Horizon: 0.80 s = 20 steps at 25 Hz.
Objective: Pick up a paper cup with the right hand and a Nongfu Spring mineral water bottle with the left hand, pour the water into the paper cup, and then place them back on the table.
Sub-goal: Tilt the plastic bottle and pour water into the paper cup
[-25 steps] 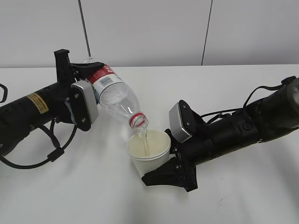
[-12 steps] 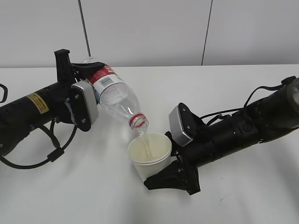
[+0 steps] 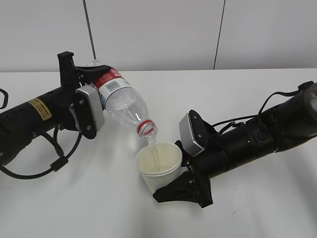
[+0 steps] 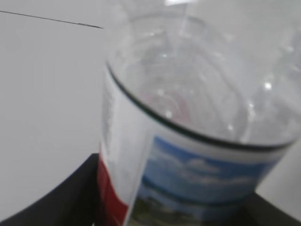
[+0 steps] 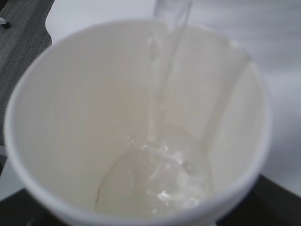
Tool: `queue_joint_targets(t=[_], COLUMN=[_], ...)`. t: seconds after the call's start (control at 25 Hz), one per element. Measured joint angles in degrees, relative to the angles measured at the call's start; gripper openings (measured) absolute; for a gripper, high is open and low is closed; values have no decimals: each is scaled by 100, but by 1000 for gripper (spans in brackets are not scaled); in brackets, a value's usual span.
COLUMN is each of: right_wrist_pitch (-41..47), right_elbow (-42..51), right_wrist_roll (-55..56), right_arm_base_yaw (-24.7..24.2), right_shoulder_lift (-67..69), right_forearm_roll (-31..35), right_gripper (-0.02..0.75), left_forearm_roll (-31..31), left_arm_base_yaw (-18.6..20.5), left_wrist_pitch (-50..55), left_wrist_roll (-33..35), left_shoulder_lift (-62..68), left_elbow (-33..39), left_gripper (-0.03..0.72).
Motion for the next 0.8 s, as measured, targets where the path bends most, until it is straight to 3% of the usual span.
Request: queue_joint_targets(t=[0.8], right_wrist_pitch=[18], right_elbow=[0], right_wrist_roll=[0], right_arm_base_yaw=[0], right_shoulder_lift=[0], right_forearm_roll=[-10], right_gripper=[510], left_forearm_roll=[0], left_arm_base_yaw=[0], left_wrist_pitch=[-3], left_wrist_roll=[4], left_shoulder_lift=[0], left_elbow=[-25], left_gripper=[386])
